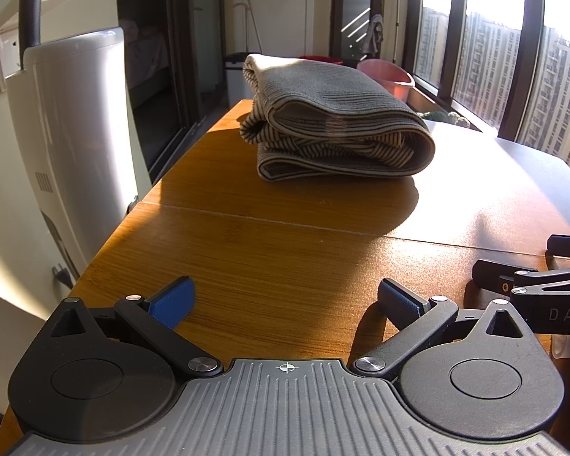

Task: Fold clothes

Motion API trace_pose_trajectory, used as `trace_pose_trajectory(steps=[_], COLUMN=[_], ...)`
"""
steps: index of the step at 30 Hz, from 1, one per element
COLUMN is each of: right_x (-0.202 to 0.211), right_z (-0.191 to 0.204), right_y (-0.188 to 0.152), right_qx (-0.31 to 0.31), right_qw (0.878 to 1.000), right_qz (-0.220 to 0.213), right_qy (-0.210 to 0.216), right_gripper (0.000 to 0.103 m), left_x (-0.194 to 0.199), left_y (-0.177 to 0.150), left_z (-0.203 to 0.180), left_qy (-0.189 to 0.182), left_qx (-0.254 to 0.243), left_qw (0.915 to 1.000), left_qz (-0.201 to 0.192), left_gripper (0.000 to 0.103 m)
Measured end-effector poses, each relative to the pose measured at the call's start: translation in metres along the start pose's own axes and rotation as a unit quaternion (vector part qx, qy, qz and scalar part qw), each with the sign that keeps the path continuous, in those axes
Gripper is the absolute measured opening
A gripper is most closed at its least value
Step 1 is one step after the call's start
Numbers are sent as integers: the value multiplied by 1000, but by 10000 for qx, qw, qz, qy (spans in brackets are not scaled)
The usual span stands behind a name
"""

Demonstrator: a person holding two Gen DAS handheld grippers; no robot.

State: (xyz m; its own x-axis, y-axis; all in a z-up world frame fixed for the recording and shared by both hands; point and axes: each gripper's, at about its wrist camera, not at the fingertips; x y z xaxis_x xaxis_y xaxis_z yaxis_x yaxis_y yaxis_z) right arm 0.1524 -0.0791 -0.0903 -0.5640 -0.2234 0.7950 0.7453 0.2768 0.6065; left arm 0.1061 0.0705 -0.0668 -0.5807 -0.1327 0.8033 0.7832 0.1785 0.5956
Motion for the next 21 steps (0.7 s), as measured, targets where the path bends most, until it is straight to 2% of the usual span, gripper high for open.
trace_pose_trajectory(steps=[21], right_x=[0], right_z=[0], right_y=[0], right_qx=[23], right_qw=[10000], right_qz=[-10], right_qy=[10], right_gripper=[103], left_x=[0], left_y=[0], left_z=[0], left_qy=[12], left_qx=[8], left_qw=[10000], left_qz=[-5], left_gripper=[103])
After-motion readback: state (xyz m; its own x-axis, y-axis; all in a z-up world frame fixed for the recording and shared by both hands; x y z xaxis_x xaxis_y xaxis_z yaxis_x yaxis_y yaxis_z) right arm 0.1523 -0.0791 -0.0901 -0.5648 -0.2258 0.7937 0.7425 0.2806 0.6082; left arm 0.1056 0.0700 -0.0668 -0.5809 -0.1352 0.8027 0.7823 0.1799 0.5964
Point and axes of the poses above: each gripper's, at about its wrist camera, not at the fingertips, and x roughly against the way its jaws point, z to its left, y to its top, and after that the axes turned 12 degrees about z, right-handed
